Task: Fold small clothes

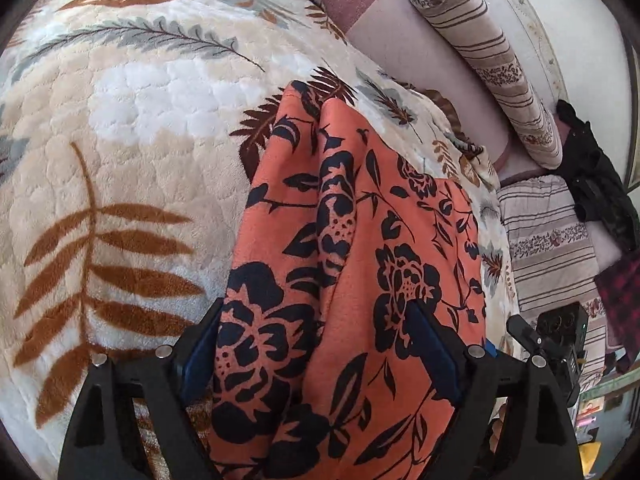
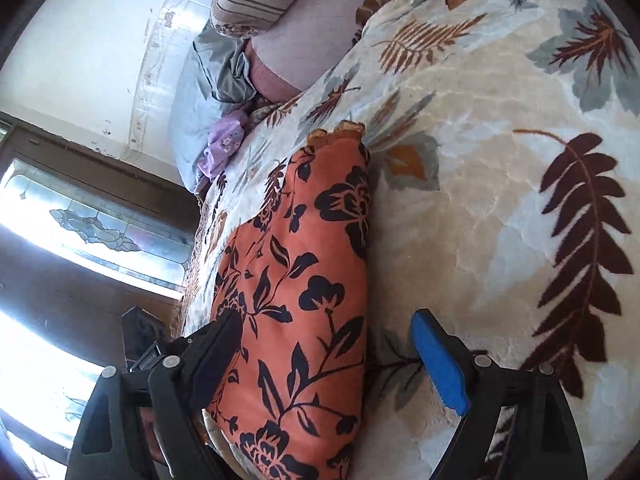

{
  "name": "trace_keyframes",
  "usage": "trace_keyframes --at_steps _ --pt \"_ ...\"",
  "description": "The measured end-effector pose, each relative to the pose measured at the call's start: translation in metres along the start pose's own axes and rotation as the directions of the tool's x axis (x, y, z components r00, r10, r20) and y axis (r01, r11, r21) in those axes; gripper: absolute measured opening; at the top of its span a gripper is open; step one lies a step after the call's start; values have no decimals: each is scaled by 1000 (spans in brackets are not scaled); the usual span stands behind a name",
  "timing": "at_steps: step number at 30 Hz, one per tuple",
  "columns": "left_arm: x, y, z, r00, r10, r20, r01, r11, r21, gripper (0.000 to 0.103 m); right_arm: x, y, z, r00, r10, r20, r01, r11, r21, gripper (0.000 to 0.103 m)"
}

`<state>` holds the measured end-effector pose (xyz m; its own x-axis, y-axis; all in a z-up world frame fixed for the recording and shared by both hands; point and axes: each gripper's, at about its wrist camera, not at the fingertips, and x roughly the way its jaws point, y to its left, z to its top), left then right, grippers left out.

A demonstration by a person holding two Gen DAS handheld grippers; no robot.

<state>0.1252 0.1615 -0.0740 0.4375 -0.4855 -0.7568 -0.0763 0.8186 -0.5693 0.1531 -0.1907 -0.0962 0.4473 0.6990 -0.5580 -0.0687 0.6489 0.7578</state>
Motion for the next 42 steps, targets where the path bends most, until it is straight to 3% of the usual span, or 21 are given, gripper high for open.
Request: trace_keyframes --at_steps 1,3,5,8,10,13,16,19,21,22,23,24,25,26,29,33,34,36,37,39,42 --pt "1 -2 0 1000 20 -8 -19 1000 18 67 10 2 1 999 16 -29 -16 1000 -3 88" --pt "4 -1 -2 1000 17 -14 -16 1000 24 60 32 9 1 994 16 -108 -19 1000 -24 86" --pt "5 -1 -4 1000 13 -2 -13 999 34 49 46 26 -1 987 -89 -136 71 988 -138 53" --pt "-3 -6 -6 999 26 32 -28 998 50 37 43 56 -3 977 -184 -112 145 946 -291 40" --pt "-12 -17 -9 997 34 66 -38 997 63 33 27 77 -1 979 -191 -75 151 920 -363 36" --pt "-27 -48 -14 991 -26 135 12 995 102 33 -12 102 9 981 -194 26 186 879 -438 36" --pt "-36 -85 -15 974 -103 202 75 987 142 33 -52 100 25 978 -185 101 210 869 -447 36" --pt "-15 -114 -14 972 -113 208 77 982 171 35 -75 70 45 981 -158 115 191 900 -393 36" --pt "20 -120 -13 987 -60 149 38 989 143 44 -71 31 58 978 -190 85 207 928 -310 52" --pt "43 -116 -14 996 -9 92 -3 992 129 45 -66 10 62 966 -242 85 256 933 -252 74" --pt "64 -109 -17 998 62 28 -65 992 104 45 -63 -15 63 950 -301 85 312 932 -183 79" --pt "74 -100 -21 998 67 1 -67 995 74 50 -63 -35 60 941 -332 69 339 933 -126 79" --pt "66 -93 -24 999 19 41 -21 999 42 52 -67 -47 54 943 -328 64 332 940 -80 79" --pt "57 -89 -25 999 16 52 -18 999 30 53 -76 -53 47 950 -300 88 306 950 -61 79" --pt "27 -91 -30 995 26 92 -31 998 61 56 -103 -41 33 948 -265 178 285 954 -96 79" --pt "-1 -107 -43 986 15 167 -43 985 166 57 -122 -6 31 971 -95 217 131 978 -159 79" --pt "6 -108 -47 987 33 158 -63 980 188 59 -115 3 30 978 -47 202 84 980 -180 79" --pt "29 -106 -53 984 140 109 -161 963 218 60 -91 8 26 989 16 146 13 981 -192 85" --pt "40 -102 -55 984 156 86 -172 962 213 64 -75 2 25 995 3 104 16 983 -181 88" --pt "40 -95 -61 989 119 84 -133 974 183 64 -44 -15 21 995 -96 22 98 989 -110 88" --pt "26 -103 -65 981 139 135 -166 961 219 64 -52 0 20 994 -90 65 98 986 -134 87"
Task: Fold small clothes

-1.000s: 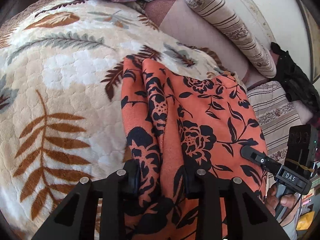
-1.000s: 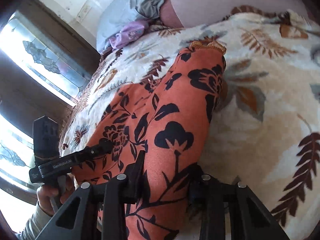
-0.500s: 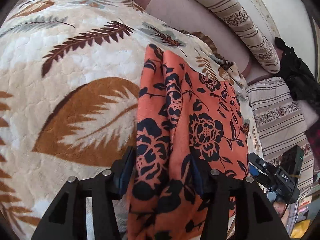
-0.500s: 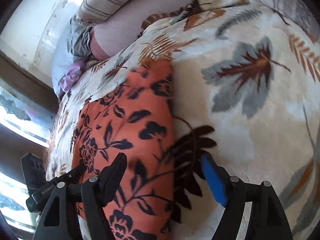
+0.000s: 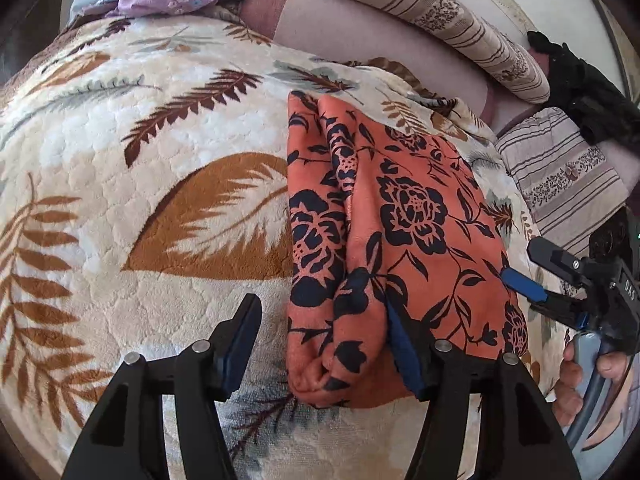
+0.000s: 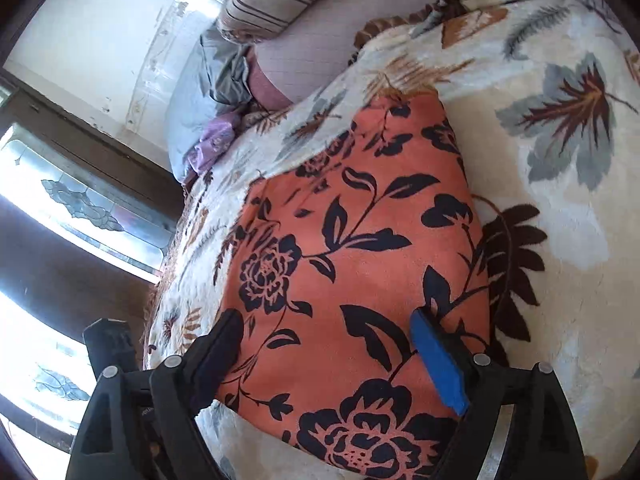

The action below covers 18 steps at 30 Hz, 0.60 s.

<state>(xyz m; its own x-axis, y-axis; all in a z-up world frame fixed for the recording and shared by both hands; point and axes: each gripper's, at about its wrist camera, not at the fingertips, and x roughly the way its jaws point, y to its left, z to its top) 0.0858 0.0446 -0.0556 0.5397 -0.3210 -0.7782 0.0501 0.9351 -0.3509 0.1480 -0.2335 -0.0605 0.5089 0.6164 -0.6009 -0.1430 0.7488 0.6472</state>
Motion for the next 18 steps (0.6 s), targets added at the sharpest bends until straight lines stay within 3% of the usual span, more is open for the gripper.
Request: trace_keyframes --at_steps 4,7,10,11,13,16,18 --pt "-5 -4 -3 998 45 43 -48 997 64 70 -9 29 22 998 -43 49 48 995 -92 87" --pt "-3 1 -5 998 41 51 -44 997 61 76 2 27 44 990 -120 71 126 989 -74 88" --pt "1 6 -5 999 25 44 -27 999 39 80 35 1 51 965 -260 -14 260 965 -17 89" --pt "1 7 -4 999 18 39 -19 999 32 80 45 -6 48 961 -273 -37 273 962 -3 89" --pt "1 8 -3 999 21 36 -22 999 28 80 42 -1 43 958 -286 27 286 958 -19 91" --pt "-1 7 -4 999 30 33 -31 999 34 80 40 10 41 944 -328 26 328 944 -30 93" --pt "-4 7 -5 999 30 33 -31 999 38 80 32 18 38 947 -319 35 320 947 -28 92"
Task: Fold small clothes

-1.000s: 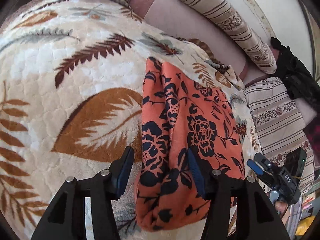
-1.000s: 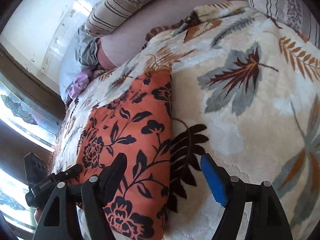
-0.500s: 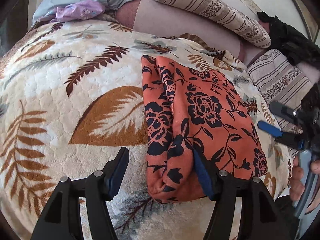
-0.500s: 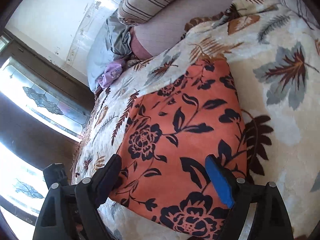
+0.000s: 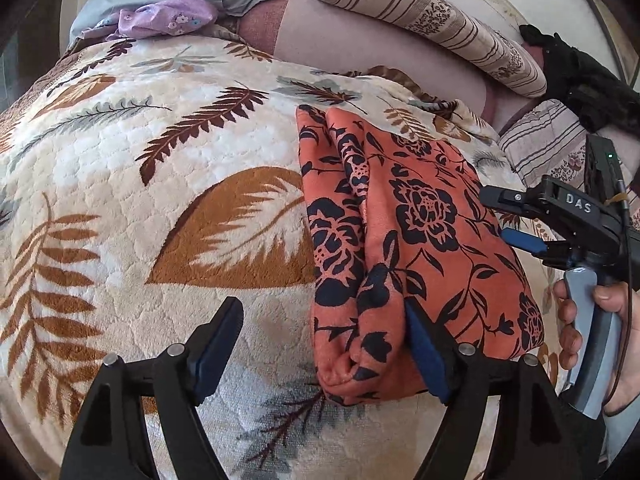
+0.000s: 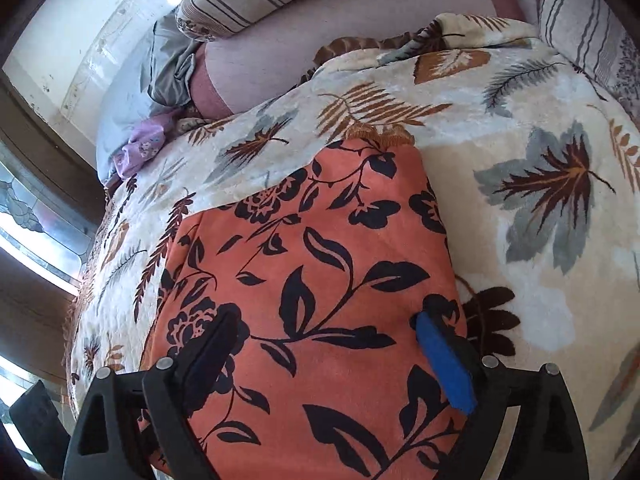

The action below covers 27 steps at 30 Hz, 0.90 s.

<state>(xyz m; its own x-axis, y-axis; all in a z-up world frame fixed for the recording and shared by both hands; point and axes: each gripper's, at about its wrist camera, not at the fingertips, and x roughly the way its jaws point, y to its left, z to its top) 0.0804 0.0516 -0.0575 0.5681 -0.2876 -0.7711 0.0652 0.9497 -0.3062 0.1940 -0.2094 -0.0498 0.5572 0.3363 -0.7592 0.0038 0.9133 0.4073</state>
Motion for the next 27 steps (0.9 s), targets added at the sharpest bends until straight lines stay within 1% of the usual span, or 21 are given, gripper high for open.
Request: trace_keyframes --at_steps 2,3,4,6,7,8,9,10,12,14,15,16,17,18,20,21,22,23,25,27 --pt "-1 1 0 1000 -3 -2 3 1000 -1 80 -16 6 -8 999 30 31 -30 1000 -9 92" --pt "-2 1 0 1000 -5 -4 5 1000 -4 80 -21 8 -15 999 29 44 -29 1000 -12 93" --pt "-2 2 0 1000 -7 -4 7 1000 -7 80 -24 9 -22 999 26 43 -25 1000 -11 93" --pt "-3 2 1 1000 -12 -6 12 1000 -12 80 -19 5 -42 1000 16 7 -16 1000 16 93" --pt "-3 2 1 1000 -14 -7 14 1000 -13 80 -19 4 -52 1000 14 9 -14 1000 13 93" --pt "-3 2 0 1000 -12 -6 12 1000 -14 80 -24 6 -59 999 1 36 -1 1000 -22 93" --pt "-3 2 0 1000 -8 -5 8 1000 -13 80 -29 10 -63 999 -20 43 22 998 -51 93" --pt "-3 2 -1 1000 -5 -2 5 1000 -10 80 -35 12 -66 999 -35 35 37 998 -57 93" --pt "-3 1 -4 1000 2 7 -2 1000 -4 81 -51 14 -71 999 10 45 -8 999 -42 93" --pt "-1 -1 -7 1000 7 18 -8 1000 1 81 -63 14 -83 997 31 74 -27 998 -50 93" --pt "1 -1 -8 1000 11 21 -11 1000 3 82 -60 12 -89 998 33 60 -29 997 -66 95" --pt "3 0 -11 1000 15 26 -15 1000 0 85 -53 7 -96 999 30 31 -27 997 -76 100" --pt "5 1 -13 999 14 35 -14 1000 -8 86 -45 1 -102 1000 15 2 -15 997 -79 100" --pt "6 3 -16 999 8 45 -7 1000 -18 87 -46 -1 -106 1000 13 8 -12 997 -82 100" --pt "0 5 -21 998 8 68 -6 1000 -30 87 -66 -1 -112 995 63 71 -57 995 -81 100" --pt "-6 3 -22 997 10 81 -9 1000 -22 87 -76 0 -114 992 84 94 -77 994 -83 100" --pt "-11 1 -24 995 15 98 -14 1000 -9 87 -85 -1 -117 989 88 120 -77 993 -94 100" --pt "-17 -2 -25 994 25 111 -25 1000 1 87 -94 -4 -120 985 77 152 -60 992 -112 100" --pt "-28 -10 -25 993 43 111 -44 999 6 87 -106 -13 -126 978 51 200 -24 991 -135 100" --pt "-41 -20 -31 992 40 119 -41 999 7 87 -107 -31 -131 981 35 193 -16 995 -101 100"
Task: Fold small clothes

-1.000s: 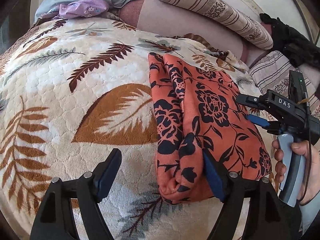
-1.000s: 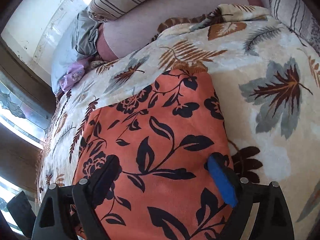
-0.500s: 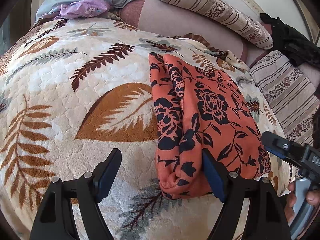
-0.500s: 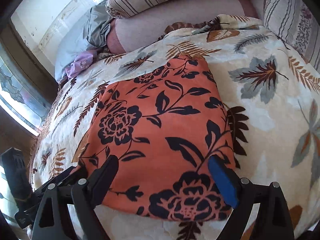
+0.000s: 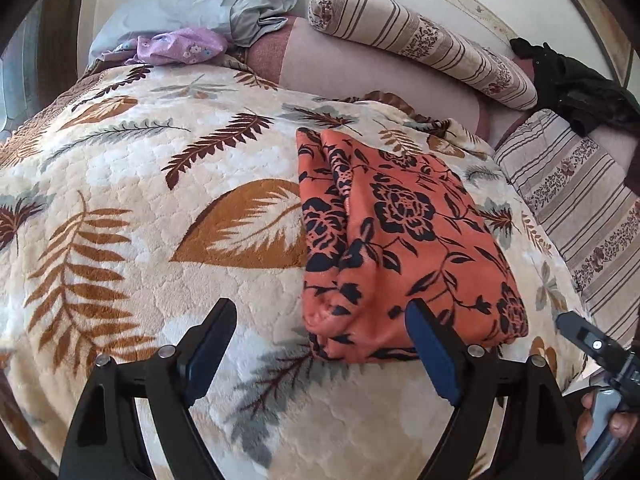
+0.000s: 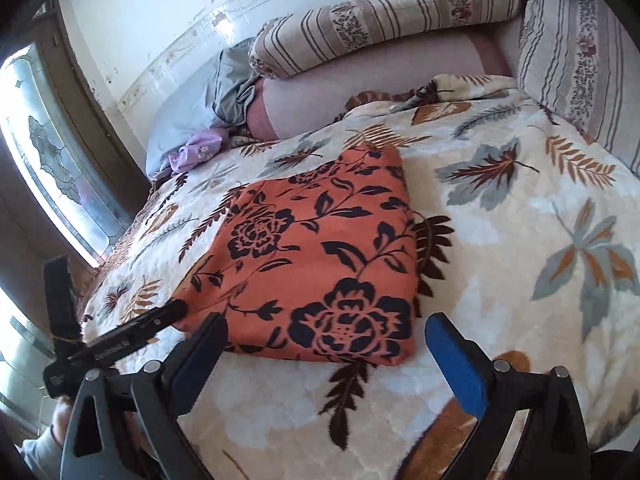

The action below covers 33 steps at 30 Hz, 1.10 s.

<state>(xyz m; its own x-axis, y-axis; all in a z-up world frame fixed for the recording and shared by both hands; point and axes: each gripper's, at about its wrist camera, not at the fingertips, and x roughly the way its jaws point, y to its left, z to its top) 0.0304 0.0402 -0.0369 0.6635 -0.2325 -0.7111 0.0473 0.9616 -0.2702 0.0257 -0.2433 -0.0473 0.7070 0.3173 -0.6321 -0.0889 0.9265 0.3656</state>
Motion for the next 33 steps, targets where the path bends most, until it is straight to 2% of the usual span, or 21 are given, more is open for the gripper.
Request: trace_keyframes --at_steps 3,5,8,11,14,16,23,27,33 --pt "-17 -22 -6 999 49 18 -49 998 35 87 7 -27 -8 999 11 -45 -6 994 109 100" --pt "-28 -36 -8 995 86 54 -89 994 58 87 11 -37 -11 997 -3 -79 13 990 138 100" --pt "-38 -53 -10 986 142 90 -149 986 75 88 13 -38 -16 995 -20 -103 32 993 112 100" --pt "-36 -63 -7 980 193 56 -197 977 78 89 9 -32 -19 993 -44 -107 49 998 39 100" --pt "-33 -66 -9 978 208 21 -209 977 46 89 1 -27 -22 994 -71 -83 69 997 -22 100" --pt "-30 -70 -11 972 236 8 -236 970 61 89 -5 -25 -23 994 -93 -62 90 995 -47 100" --pt "-38 -79 -18 962 270 36 -272 959 84 89 -22 -12 -22 982 -187 33 190 972 -137 103" --pt "-39 -83 -19 944 328 45 -331 938 107 89 -32 -4 -21 975 -201 93 215 962 -169 103" --pt "-43 -83 -23 946 321 53 -325 940 109 89 -40 5 -21 972 -188 137 212 959 -188 103"
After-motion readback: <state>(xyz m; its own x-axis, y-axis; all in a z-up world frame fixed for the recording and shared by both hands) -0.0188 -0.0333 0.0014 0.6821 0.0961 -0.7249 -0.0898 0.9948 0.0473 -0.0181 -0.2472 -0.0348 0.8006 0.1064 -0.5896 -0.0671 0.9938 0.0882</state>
